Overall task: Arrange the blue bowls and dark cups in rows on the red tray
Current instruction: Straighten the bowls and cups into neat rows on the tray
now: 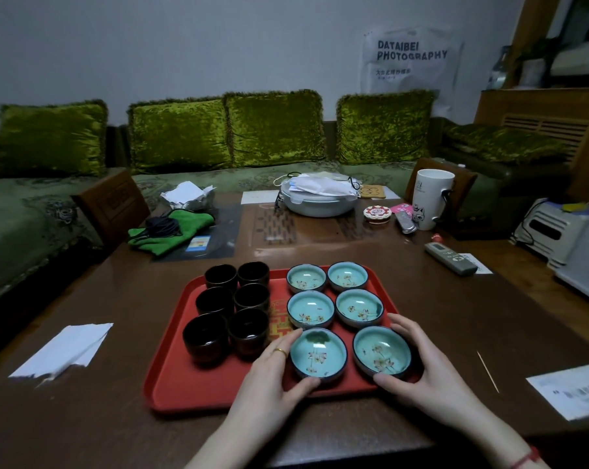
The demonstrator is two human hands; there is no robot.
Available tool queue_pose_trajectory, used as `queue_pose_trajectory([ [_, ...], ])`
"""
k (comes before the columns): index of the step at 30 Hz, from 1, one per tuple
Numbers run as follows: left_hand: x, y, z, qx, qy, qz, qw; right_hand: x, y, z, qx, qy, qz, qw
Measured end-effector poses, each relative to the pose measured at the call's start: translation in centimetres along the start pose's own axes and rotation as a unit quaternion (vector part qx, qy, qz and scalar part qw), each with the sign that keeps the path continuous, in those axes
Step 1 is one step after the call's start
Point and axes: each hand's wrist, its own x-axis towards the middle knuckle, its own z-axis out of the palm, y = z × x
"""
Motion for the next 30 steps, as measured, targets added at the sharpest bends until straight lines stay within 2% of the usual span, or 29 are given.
queue_pose_trajectory([
  [12, 0.4, 0.4, 0.5, -0.009, 0.021, -0.003, 1.000, 0.2, -0.2, 0.4, 0.000, 0.011, 0.012, 1.000],
  [22, -0.2, 0.9, -0.5, -0.020, 0.035, 0.048, 0.998, -0.1, -0.4, 0.5, 0.008, 0.027, 0.013, 1.000],
  [24, -1.0, 0.9, -1.6, -0.021, 0.060, 0.077, 0.995, -0.4, -0.2, 0.1, 0.012, 0.030, 0.018, 0.999],
  [27, -2.5, -0.4, -3.5, 0.021, 0.153, 0.095, 0.984, -1.0, 0.1, -0.3, 0.014, 0.030, 0.027, 0.999],
  [30, -3.9, -2.3, -5.4, 0.065, 0.205, 0.042, 0.976, -1.4, 0.2, -0.2, 0.018, 0.032, 0.037, 0.999],
])
